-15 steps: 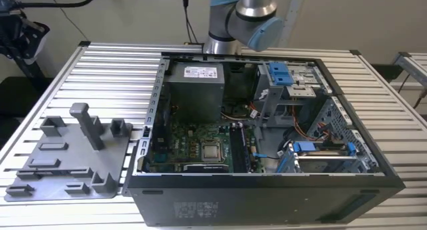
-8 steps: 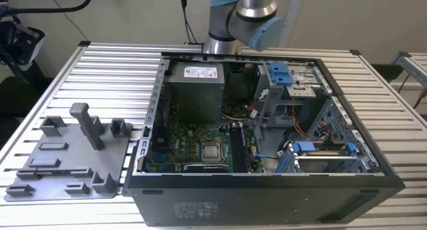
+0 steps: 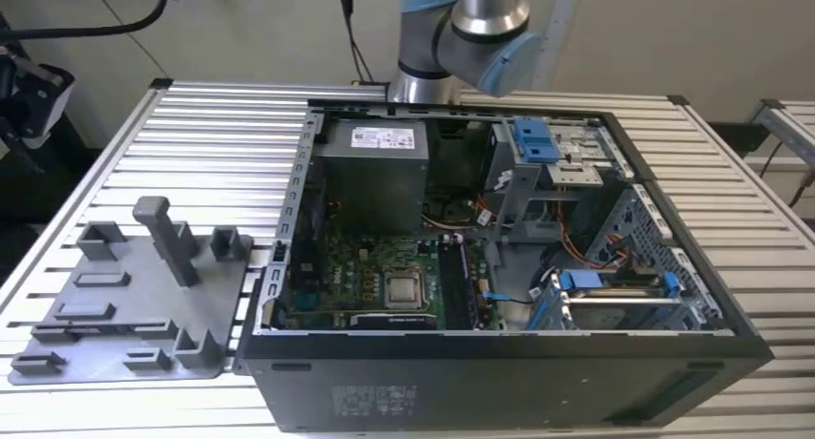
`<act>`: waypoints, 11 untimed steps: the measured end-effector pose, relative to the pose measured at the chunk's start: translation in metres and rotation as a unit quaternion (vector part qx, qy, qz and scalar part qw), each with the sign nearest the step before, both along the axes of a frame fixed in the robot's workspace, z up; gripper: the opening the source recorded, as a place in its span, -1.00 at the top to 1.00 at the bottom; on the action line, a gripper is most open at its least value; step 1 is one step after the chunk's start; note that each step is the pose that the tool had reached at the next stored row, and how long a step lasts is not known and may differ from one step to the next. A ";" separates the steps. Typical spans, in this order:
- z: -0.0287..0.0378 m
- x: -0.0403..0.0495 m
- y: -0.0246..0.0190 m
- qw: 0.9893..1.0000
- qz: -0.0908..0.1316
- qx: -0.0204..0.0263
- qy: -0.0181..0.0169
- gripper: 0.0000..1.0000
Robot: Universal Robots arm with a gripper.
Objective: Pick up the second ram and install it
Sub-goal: 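Reach for the second ram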
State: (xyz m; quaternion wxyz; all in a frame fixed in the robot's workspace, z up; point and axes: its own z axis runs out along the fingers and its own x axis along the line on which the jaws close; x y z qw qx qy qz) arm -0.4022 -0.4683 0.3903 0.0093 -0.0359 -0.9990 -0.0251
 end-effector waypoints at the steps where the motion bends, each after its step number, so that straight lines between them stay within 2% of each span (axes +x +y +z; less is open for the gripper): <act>1: 0.0000 0.0000 -0.0022 1.000 0.000 0.000 0.000 0.79; 8: -0.0006 0.0001 -0.0151 1.000 0.000 0.000 0.000 0.79; 11: -0.0006 0.0001 -0.0164 1.000 0.000 0.000 0.001 0.79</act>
